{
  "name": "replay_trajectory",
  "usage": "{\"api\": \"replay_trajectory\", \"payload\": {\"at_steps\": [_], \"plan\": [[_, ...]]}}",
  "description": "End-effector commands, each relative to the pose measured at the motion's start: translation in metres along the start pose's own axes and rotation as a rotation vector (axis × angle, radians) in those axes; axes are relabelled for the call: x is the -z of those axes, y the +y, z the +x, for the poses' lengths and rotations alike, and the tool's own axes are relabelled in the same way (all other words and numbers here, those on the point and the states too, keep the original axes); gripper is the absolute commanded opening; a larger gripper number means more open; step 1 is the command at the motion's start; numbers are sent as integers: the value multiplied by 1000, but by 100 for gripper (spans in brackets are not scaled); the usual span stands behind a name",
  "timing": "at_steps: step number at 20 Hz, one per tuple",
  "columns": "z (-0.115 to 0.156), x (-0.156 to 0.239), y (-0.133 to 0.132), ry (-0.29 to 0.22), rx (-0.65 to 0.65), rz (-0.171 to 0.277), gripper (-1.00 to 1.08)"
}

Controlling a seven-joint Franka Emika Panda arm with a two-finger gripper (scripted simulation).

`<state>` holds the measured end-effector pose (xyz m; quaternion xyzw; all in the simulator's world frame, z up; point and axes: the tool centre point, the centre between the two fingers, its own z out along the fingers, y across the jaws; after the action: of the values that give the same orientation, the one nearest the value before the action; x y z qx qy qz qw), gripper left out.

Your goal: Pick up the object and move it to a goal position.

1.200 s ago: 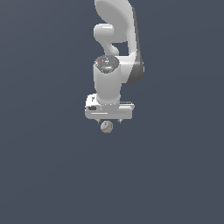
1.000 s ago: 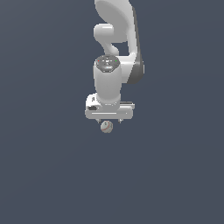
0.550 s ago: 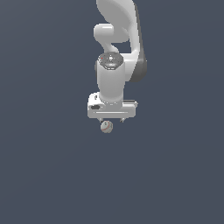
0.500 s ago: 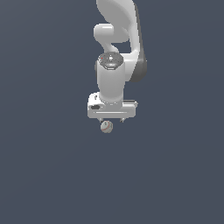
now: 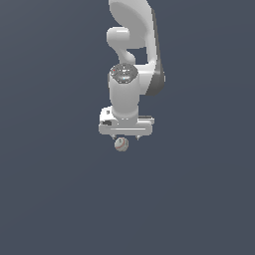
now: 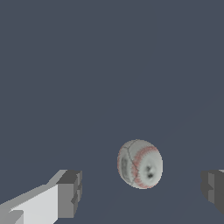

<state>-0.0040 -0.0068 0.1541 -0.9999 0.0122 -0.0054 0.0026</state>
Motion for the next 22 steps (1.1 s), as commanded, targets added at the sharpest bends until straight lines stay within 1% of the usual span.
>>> {"api": "replay_trajectory", "payload": {"at_steps": [1,6,11,18,22], "plan": [[-6,-11,4,-3,-31,0,100],[-22,-37,15,-7,-115,-3,100],[-33,-52,23,-10,-168,-5,100],[-35,-56,24,-11,-176,-6,100],[-35,-67,24,-11,-177,-6,100]]}}
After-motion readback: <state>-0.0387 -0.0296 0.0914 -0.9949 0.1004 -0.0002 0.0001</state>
